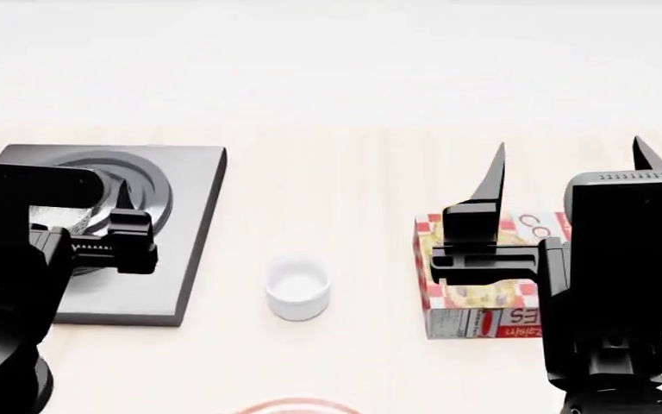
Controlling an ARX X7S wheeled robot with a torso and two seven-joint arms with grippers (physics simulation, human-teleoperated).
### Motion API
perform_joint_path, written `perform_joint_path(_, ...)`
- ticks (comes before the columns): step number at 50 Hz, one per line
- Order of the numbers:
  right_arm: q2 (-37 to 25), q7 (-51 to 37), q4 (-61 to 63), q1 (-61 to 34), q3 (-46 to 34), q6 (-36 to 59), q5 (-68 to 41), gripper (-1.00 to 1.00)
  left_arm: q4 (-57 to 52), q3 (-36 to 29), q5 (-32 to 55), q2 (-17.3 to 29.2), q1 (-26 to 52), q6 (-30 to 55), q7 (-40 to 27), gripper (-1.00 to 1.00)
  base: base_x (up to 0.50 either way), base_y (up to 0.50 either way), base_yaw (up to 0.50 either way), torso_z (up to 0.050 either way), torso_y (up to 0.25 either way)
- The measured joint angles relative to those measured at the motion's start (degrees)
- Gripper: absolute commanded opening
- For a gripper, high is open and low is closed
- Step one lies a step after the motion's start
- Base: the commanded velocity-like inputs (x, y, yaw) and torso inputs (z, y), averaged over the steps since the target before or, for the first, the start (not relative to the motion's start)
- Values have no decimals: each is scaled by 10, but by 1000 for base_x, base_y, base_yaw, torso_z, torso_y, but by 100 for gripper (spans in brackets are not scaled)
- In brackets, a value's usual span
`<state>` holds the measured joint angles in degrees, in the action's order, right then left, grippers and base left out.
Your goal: Pick the akita bowl on the stove and place it on the plate.
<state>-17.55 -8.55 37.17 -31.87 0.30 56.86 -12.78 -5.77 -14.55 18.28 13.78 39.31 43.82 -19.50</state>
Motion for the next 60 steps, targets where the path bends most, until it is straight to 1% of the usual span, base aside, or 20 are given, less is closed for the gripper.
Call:
perform_joint_path(22, -3, -3, -2, 0, -1, -3, -4, 100, -1, -4, 5, 3, 1, 1, -4, 100, 235, 0, 0, 0, 0)
perform_joint_path(30, -3, -4, -1, 0, -1, -2, -7, 100, 4, -9, 4, 8, 11, 7, -4, 100, 30, 0, 0, 0, 0)
perform_joint_path(36, -3, -5, 0, 0, -1, -2, -9, 100, 18, -11, 4, 13, 45, 25, 0, 100, 0, 0, 0, 0, 0)
perform_joint_path(46, -4, -8, 2, 0, -1, 0, -11, 100, 59, -15, 5, 21, 126, 59, 11, 100, 0, 0, 0, 0, 0)
perform_joint_path(60, -5, -10, 1, 0, -1, -2, -15, 100, 158, -14, 10, 19, 231, 74, 40, 100, 0, 0, 0, 0, 0)
